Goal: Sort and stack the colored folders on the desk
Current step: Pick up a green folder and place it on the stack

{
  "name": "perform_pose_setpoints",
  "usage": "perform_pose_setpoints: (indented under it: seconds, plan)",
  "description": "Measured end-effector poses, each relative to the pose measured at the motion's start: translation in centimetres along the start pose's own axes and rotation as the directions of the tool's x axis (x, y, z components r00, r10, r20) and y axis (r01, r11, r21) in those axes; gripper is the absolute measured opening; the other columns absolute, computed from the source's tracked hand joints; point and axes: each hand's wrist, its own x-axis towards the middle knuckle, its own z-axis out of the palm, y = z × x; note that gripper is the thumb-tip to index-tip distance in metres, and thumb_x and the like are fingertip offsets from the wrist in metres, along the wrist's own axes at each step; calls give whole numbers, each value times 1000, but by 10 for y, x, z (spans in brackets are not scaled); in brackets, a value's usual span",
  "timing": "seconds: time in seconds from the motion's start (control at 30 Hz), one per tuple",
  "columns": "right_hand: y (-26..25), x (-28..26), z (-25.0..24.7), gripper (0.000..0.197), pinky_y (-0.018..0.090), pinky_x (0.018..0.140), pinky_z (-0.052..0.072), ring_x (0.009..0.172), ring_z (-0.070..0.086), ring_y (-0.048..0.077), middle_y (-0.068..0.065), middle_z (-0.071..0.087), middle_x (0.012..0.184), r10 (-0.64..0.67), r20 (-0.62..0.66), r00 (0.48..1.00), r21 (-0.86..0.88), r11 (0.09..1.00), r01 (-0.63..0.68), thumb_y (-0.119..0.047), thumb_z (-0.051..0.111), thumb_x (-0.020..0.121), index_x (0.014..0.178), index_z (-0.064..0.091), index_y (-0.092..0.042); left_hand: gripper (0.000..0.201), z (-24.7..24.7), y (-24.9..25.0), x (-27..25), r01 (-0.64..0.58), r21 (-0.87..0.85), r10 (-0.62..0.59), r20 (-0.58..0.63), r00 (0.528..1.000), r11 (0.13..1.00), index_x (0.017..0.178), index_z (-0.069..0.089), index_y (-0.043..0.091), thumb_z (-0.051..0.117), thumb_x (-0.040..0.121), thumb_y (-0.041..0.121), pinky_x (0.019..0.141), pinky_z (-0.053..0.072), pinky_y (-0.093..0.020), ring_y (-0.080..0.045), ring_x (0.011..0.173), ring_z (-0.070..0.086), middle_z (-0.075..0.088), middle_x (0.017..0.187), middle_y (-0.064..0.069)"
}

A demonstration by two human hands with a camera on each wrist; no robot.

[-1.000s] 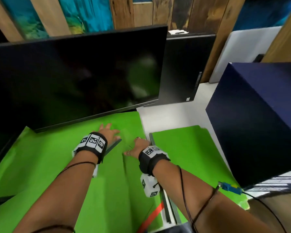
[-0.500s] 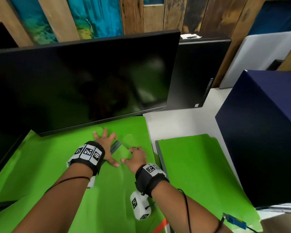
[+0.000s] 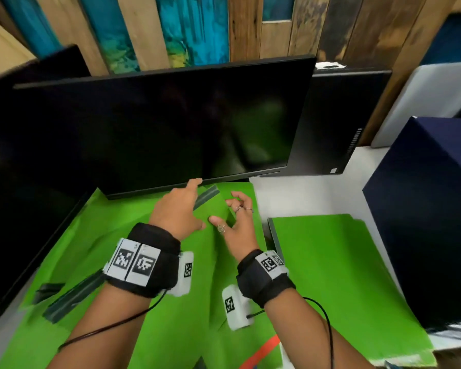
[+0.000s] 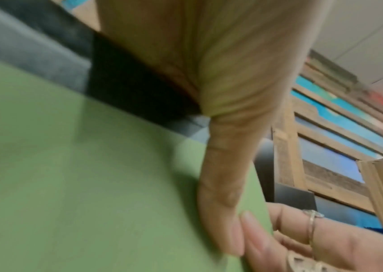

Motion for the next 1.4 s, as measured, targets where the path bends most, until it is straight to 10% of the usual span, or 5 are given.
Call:
perform_pose_setpoints:
  seconds: [0.43, 0.6, 0.9, 1.07, 1.4]
  plan:
    - [-33, 18, -45, 118, 16, 114, 15, 134, 19, 4, -1, 18, 146, 82, -140, 987, 204, 978, -52, -12, 86, 60, 147, 7, -13, 31, -94, 41, -67, -223, -45, 146, -630, 763, 974, 106, 56, 23, 71, 79, 30, 60, 37, -32, -32, 75, 57, 44, 63, 6]
    - [-41, 31, -74, 98, 27, 113, 22, 143, 21, 18, 14, 16, 155, 291, -180, 940, 450, 874, -185, -20, 68, 83, 149, -4, -21, 28, -105, 49, -55, -445, -436, -36, -744, 667, 782, 101, 57, 15, 72, 79, 20, 61, 37, -16, 3, 62, 50, 49, 71, 22]
    - [-26, 13, -162, 84, 34, 115, 27, 138, 36, 20, 3, 40, 147, 202, -306, 930, -63, 971, -232, -28, 69, 82, 149, 19, -28, 36, -36, 69, -1, -228, -790, -291, -453, 843, 569, 102, 39, 9, 68, 83, 16, 72, 37, -18, -24, 95, 59, 61, 110, -15]
    - [3, -9, -211, 83, 49, 104, 33, 132, 39, 32, 15, 43, 139, 363, -379, 851, -537, 663, -522, -50, 60, 84, 149, 10, -36, 47, 41, 95, 14, 107, -732, -187, -28, 982, 673, 114, 27, 3, 60, 87, 18, 85, 44, -33, -33, 110, 56, 54, 121, -18]
    - [74, -31, -240, 79, 46, 105, 32, 129, 32, 36, 14, 35, 141, 498, -321, 805, -762, 369, -532, -52, 61, 82, 147, 21, -33, 62, 147, 108, 11, 300, -411, -122, 405, 906, 861, 129, 40, -11, 60, 85, 29, 91, 49, -32, -33, 115, 57, 52, 130, -19]
